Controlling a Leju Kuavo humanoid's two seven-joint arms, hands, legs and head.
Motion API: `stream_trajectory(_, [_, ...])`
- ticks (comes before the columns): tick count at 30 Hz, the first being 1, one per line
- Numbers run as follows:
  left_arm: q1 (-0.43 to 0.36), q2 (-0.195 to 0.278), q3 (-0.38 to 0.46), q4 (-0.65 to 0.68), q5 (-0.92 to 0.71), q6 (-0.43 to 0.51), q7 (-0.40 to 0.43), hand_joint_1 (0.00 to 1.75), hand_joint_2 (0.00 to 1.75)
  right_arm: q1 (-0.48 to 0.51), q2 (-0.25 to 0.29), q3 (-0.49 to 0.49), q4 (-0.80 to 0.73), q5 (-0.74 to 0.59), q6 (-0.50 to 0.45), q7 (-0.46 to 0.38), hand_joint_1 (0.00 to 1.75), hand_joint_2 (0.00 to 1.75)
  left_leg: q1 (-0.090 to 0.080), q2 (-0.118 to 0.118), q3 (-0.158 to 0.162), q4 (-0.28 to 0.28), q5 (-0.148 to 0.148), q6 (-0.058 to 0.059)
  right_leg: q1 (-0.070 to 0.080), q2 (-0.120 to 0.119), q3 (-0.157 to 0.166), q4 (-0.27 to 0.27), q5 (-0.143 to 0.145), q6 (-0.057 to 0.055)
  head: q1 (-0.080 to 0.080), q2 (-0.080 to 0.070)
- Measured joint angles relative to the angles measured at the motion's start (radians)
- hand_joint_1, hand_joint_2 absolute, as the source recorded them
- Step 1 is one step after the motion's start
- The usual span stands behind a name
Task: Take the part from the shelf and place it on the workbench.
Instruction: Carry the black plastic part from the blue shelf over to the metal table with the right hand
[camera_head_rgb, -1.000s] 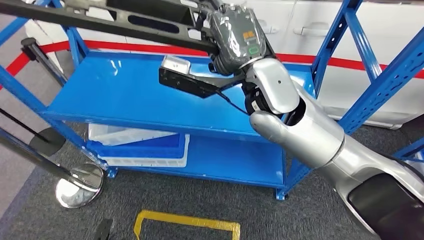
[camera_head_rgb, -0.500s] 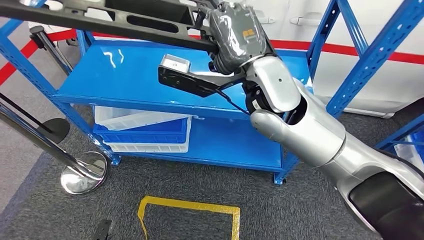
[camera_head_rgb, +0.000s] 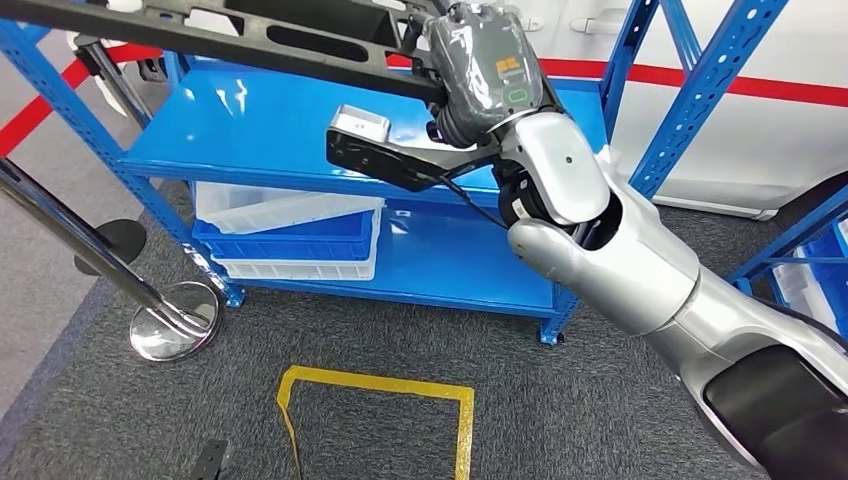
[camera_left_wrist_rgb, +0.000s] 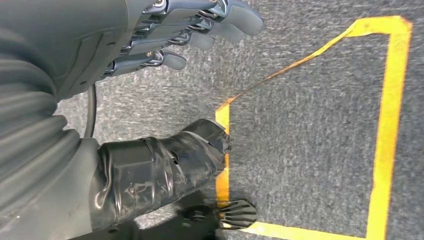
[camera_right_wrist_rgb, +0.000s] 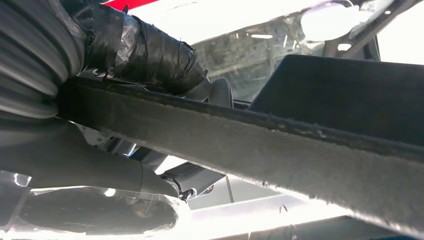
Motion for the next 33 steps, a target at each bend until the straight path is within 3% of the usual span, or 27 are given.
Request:
stream_trajectory(1, [-0.001,0.001,0.0,0.0,0.0,0.001,0.0,0.0,1.75,0.0,-0.002,-0.001,-0.002,0.0,-0.001,0.001,1.75,1.75,-0.004,-0.001,0.009,-0.022,-0.004,0.005,0.0,-0.001,-0.002,-0.004,0.01,0.006,0.0,0.0])
stream_trajectory(3, [0.0,0.001,-0.002,0.0,0.0,0.001,0.0,0.0,1.75,0.002,-0.006,-0.003,-0.004,0.0,-0.003,0.001,1.75,1.75,-0.004,0.002,-0.003,-0.034,0.018,0.017,-0.001,0.001,-0.008,-0.007,0.017,0.018,0.001,0.0])
stream_trajectory(4, [-0.001,0.001,-0.002,0.0,0.001,0.001,0.001,0.0,1.75,0.002,-0.009,-0.003,-0.005,-0.001,-0.004,0.001,1.75,1.75,-0.002,0.005,-0.01,-0.04,0.03,0.024,0.0,0.002,-0.016,0.008,-0.004,0.022,0.003,0.0])
stream_trajectory(5, [-0.001,0.0,-0.002,0.0,0.001,0.001,0.001,0.0,1.75,0.003,-0.012,-0.003,-0.006,-0.001,-0.004,0.001,1.75,1.75,0.0,0.007,-0.02,-0.045,0.045,0.032,0.001,0.004,-0.029,0.043,-0.044,0.026,0.005,0.0])
stream_trajectory(7, [-0.002,0.0,-0.002,0.0,0.001,0.001,0.001,0.0,1.75,0.007,-0.018,-0.004,-0.007,-0.002,-0.004,0.001,1.75,1.75,-0.001,0.01,-0.047,-0.046,0.07,0.043,-0.001,0.004,-0.062,0.166,-0.148,0.03,0.009,0.0])
stream_trajectory(8, [-0.001,0.0,-0.002,0.0,0.001,0.002,0.001,0.0,1.75,0.009,-0.021,-0.004,-0.007,-0.002,-0.004,0.001,1.75,1.75,-0.002,0.01,-0.062,-0.044,0.082,0.044,-0.001,0.004,-0.072,0.229,-0.18,0.031,0.009,0.0])
stream_trajectory(9, [-0.001,0.0,-0.002,0.0,0.002,0.002,0.001,0.0,1.75,0.012,-0.023,-0.005,-0.008,-0.002,-0.004,0.002,1.75,1.75,-0.002,0.01,-0.078,-0.042,0.093,0.043,-0.002,0.004,-0.072,0.272,-0.188,0.033,0.009,0.0])
stream_trajectory(10, [-0.001,0.0,-0.002,0.0,0.002,0.002,0.001,0.0,1.75,0.015,-0.026,-0.005,-0.008,-0.002,-0.004,0.002,1.75,1.75,-0.002,0.01,-0.093,-0.039,0.103,0.042,-0.003,0.004,-0.057,0.283,-0.174,0.033,0.009,0.0])
stream_trajectory(12, [0.0,0.0,-0.002,0.0,0.003,0.003,0.001,0.0,1.75,0.016,-0.029,-0.005,-0.01,-0.001,-0.003,0.002,1.75,1.75,-0.002,0.009,-0.121,-0.031,0.121,0.037,-0.006,0.004,0.023,0.203,-0.127,0.031,0.009,0.0])
stream_trajectory(14, [0.0,0.0,-0.002,0.0,0.003,0.003,0.001,0.0,1.75,0.015,-0.032,-0.007,-0.015,-0.001,-0.003,0.002,1.75,1.75,-0.003,0.007,-0.144,-0.022,0.136,0.028,-0.003,0.004,0.12,0.066,-0.123,0.025,0.01,0.0])
stream_trajectory(15, [0.001,0.0,-0.002,0.0,0.003,0.003,0.001,0.0,1.75,0.014,-0.033,-0.009,-0.017,0.0,-0.003,0.003,1.75,1.75,-0.004,0.006,-0.151,-0.02,0.145,0.022,0.0,0.005,0.147,0.02,-0.13,0.022,0.011,0.0])
stream_trajectory(16, [0.001,0.0,-0.003,0.0,0.003,0.003,0.002,0.0,1.75,0.014,-0.033,-0.011,-0.019,0.0,-0.003,0.003,1.75,1.75,-0.003,0.006,-0.156,-0.022,0.156,0.016,0.005,0.005,0.155,-0.004,-0.134,0.02,0.012,0.0])
stream_trajectory(18, [0.003,0.001,-0.004,0.001,0.005,0.004,0.002,0.0,1.75,0.014,-0.034,-0.014,-0.021,0.0,-0.003,0.003,1.75,1.75,0.001,0.005,-0.165,-0.028,0.169,0.004,0.005,0.003,0.14,-0.016,-0.114,0.009,0.015,0.0])
stream_trajectory(19, [0.005,0.0,-0.005,0.001,0.006,0.004,0.003,0.0,1.75,0.014,-0.034,-0.014,-0.021,0.0,-0.003,0.003,1.75,1.75,0.003,0.004,-0.175,-0.018,0.152,-0.001,0.003,0.002,0.13,-0.019,-0.102,0.001,0.015,0.0])
stream_trajectory(20, [0.006,0.0,-0.005,0.001,0.007,0.004,0.003,0.0,1.75,0.014,-0.034,-0.014,-0.022,0.0,-0.003,0.003,1.75,1.75,0.004,0.004,-0.189,0.01,0.115,-0.005,0.0,0.001,0.118,-0.023,-0.088,-0.007,0.014,0.0])
stream_trajectory(22, [0.007,-0.001,-0.006,0.002,0.008,0.004,0.003,0.0,1.75,0.014,-0.034,-0.014,-0.022,0.0,-0.003,0.003,1.75,1.75,0.007,0.004,-0.22,0.121,0.011,-0.013,0.0,-0.001,0.09,-0.023,-0.064,-0.016,0.011,0.0])
stream_trajectory(23, [0.007,-0.001,-0.006,0.002,0.008,0.004,0.003,0.0,1.75,0.015,-0.034,-0.014,-0.022,0.0,-0.003,0.003,1.75,1.75,0.007,0.004,-0.232,0.187,-0.026,-0.017,0.001,-0.001,0.076,-0.022,-0.053,-0.017,0.011,0.0])
stream_trajectory(24, [0.007,-0.001,-0.007,0.002,0.009,0.005,0.003,0.0,1.75,0.015,-0.034,-0.014,-0.022,0.0,-0.003,0.003,1.75,1.75,0.007,0.004,-0.234,0.24,-0.038,-0.019,0.001,-0.001,0.06,-0.021,-0.042,-0.016,0.011,0.0])
stream_trajectory(25, [0.007,-0.001,-0.007,0.002,0.009,0.005,0.003,0.0,1.75,0.016,-0.034,-0.014,-0.022,-0.001,-0.003,0.003,1.75,1.75,0.008,0.004,-0.224,0.266,-0.028,-0.021,0.0,-0.001,0.045,-0.02,-0.031,-0.015,0.011,0.0])
stream_trajectory(26, [0.006,-0.001,-0.007,0.002,0.009,0.005,0.003,0.0,1.75,0.017,-0.034,-0.014,-0.022,-0.001,-0.003,0.003,1.75,1.75,0.008,0.004,-0.198,0.258,-0.003,-0.022,0.0,-0.001,0.03,-0.019,-0.02,-0.013,0.011,0.0])
stream_trajectory(27, [0.006,-0.001,-0.007,0.002,0.009,0.005,0.003,0.0,1.75,0.018,-0.035,-0.014,-0.022,-0.001,-0.003,0.004,1.75,1.75,0.009,0.004,-0.155,0.216,0.023,-0.022,-0.002,0.0,0.016,-0.017,-0.01,-0.01,0.011,0.0])
stream_trajectory(28, [0.004,-0.001,-0.007,0.002,0.009,0.006,0.003,0.0,1.75,0.018,-0.035,-0.014,-0.022,-0.002,-0.003,0.004,1.75,1.75,0.009,0.004,-0.101,0.149,0.031,-0.022,-0.001,0.0,0.004,-0.016,-0.001,-0.005,0.011,0.0])
stream_trajectory(30, [0.0,0.0,-0.007,0.002,0.009,0.006,0.001,0.0,1.75,0.018,-0.036,-0.016,-0.024,-0.002,-0.003,0.004,1.75,1.75,0.004,0.0,-0.013,0.017,0.013,-0.014,-0.001,0.0,-0.01,-0.016,0.018,0.006,0.012,0.0])
stream_trajectory(31, [-0.001,0.0,-0.007,0.002,0.009,0.006,0.0,0.0,1.75,0.018,-0.037,-0.017,-0.024,-0.002,-0.003,0.004,1.75,1.75,0.001,-0.003,0.007,-0.019,0.002,-0.009,0.0,-0.001,-0.013,-0.02,0.029,0.011,0.012,0.0])
stream_trajectory(33, [0.001,0.0,-0.008,0.002,0.009,0.006,0.0,0.0,1.75,0.02,-0.038,-0.018,-0.023,-0.002,-0.002,0.004,1.75,1.75,0.001,-0.004,0.003,-0.031,0.013,0.003,0.0,0.0,-0.017,-0.026,0.044,0.021,0.012,0.0])
